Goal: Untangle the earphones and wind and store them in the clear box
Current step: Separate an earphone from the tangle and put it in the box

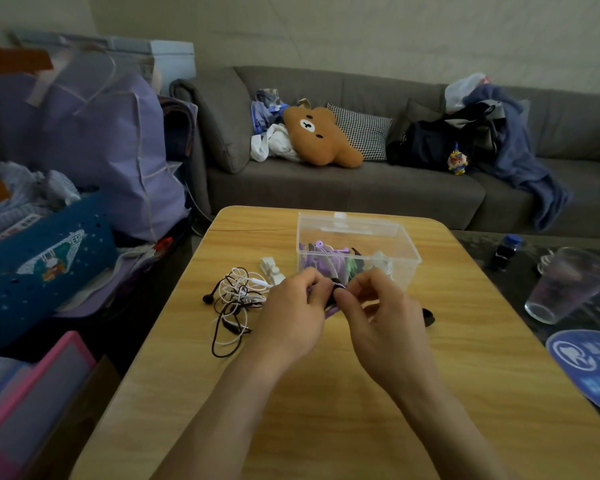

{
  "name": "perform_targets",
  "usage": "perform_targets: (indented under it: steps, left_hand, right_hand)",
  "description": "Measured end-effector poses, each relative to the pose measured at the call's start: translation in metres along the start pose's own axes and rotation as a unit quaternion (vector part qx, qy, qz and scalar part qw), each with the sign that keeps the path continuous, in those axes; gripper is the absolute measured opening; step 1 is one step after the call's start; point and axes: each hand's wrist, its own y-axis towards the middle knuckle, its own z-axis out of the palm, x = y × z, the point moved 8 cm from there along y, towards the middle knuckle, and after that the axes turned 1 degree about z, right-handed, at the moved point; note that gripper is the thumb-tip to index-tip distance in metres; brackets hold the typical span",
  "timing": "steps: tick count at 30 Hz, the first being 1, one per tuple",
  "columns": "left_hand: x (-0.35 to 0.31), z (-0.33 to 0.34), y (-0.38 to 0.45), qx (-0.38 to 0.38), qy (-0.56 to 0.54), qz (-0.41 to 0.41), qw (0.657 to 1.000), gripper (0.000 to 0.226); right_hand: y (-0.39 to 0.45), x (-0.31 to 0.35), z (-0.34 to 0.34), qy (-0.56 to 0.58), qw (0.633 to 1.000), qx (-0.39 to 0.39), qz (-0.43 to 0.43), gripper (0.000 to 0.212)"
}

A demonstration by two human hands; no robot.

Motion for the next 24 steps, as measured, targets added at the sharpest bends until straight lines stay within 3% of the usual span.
perform_targets:
  steps: [10, 16, 20, 24]
  left_hand:
    - [-0.006, 0.003, -0.001, 0.067, -0.024, 0.027, 0.997, 0.035]
    - [-0.009, -0.003, -0.002, -0.005, -0.112, 0.021, 0.993, 0.042]
    - [-0.003, -0.007, -0.002, -0.035, -0.134, -0.010, 0.990, 0.052]
    - [0.002, 0.003, -0.004, 0.038, -0.180, -0.062, 0.981, 0.059]
  right_hand:
    - [0.003, -0.022, 0.007, 0.224, 0.969, 0.010, 0.106, 0.005]
    - [0.006, -0.013, 0.016, 0.164, 0.974, 0.145, 0.053, 0.036]
    - [0.005, -0.006, 0.017, 0.161, 0.965, 0.205, 0.020, 0.032]
    - [0.003, -0.012, 0.019, 0.197, 0.947, 0.249, 0.041, 0.040]
